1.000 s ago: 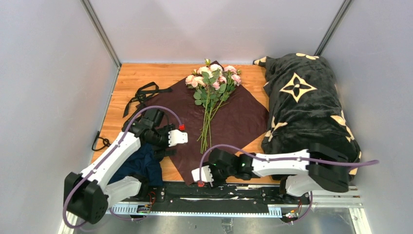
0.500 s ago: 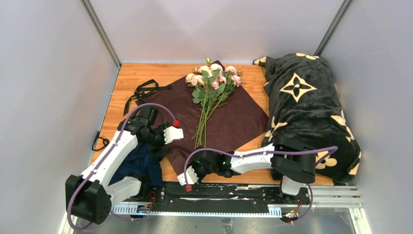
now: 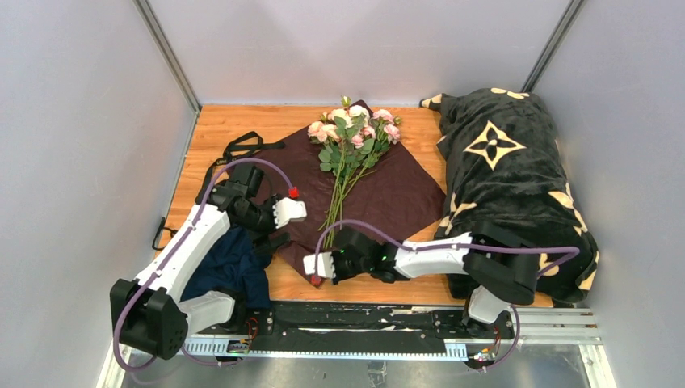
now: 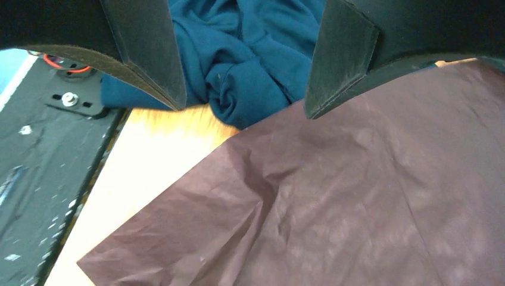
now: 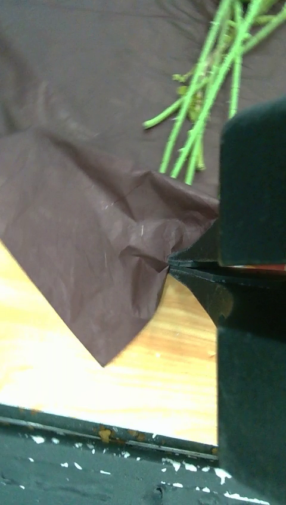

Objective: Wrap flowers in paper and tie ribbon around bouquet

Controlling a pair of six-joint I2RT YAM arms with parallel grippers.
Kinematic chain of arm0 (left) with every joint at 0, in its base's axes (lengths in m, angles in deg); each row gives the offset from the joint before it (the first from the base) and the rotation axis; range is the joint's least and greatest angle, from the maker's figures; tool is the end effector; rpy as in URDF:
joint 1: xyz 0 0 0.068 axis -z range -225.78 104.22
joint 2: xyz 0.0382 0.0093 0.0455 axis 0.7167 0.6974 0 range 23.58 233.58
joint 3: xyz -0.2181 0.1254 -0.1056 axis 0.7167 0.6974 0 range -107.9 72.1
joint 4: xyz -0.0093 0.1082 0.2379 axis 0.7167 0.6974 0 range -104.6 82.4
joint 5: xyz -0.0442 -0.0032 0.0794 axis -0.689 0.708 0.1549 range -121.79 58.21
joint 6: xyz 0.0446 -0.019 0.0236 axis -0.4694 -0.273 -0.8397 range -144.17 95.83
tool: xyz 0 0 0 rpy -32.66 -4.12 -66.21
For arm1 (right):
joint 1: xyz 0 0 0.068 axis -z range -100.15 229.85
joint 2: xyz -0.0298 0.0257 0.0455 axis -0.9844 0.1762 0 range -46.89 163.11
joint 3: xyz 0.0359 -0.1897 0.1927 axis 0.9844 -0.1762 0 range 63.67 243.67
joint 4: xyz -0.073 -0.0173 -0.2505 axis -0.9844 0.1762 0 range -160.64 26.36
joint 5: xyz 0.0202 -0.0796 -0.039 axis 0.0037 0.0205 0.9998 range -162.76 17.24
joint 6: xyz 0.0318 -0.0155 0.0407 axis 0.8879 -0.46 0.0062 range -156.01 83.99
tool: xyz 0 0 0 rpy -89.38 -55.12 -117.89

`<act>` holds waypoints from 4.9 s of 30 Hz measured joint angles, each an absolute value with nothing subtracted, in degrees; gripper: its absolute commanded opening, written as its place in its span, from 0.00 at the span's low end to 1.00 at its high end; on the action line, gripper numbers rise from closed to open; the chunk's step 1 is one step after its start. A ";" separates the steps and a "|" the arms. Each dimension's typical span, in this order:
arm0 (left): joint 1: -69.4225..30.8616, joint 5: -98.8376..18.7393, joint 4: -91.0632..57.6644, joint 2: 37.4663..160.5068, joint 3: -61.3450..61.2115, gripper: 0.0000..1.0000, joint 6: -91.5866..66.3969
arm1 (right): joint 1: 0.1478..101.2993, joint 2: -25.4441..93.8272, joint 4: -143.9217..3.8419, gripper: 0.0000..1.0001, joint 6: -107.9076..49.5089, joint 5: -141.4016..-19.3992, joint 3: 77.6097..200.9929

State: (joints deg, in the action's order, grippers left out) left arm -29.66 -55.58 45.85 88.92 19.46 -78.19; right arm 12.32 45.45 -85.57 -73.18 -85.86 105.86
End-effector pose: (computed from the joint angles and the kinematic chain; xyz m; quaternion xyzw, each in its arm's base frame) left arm 0.1813 -0.0675 0.2562 0.5809 0.7749 -0.1463 0.2018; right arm 0.1159 0.3013 0.1649 -0.7304 0.4973 0.2175 0.4146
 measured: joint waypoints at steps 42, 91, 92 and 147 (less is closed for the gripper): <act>-5.90 -48.65 20.56 88.27 33.95 0.00 -80.36 | 34.53 25.16 -88.00 0.30 -26.01 -100.48 100.40; -4.46 -54.01 -0.18 104.29 30.54 0.00 -22.20 | 49.33 18.71 -72.68 0.69 -26.41 -119.17 95.57; -4.46 -54.16 -0.18 104.40 30.48 0.00 -22.17 | 49.04 20.16 -73.31 0.68 -26.52 -118.34 95.17; -13.42 -34.01 47.90 95.06 5.54 0.51 -60.97 | 52.96 48.86 -61.79 0.00 -25.73 -116.22 115.72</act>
State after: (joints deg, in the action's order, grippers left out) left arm -13.42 -34.01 47.90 95.06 5.54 -60.97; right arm 52.96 48.86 -61.79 -25.73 -116.22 115.72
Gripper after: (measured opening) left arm 0.607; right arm 0.010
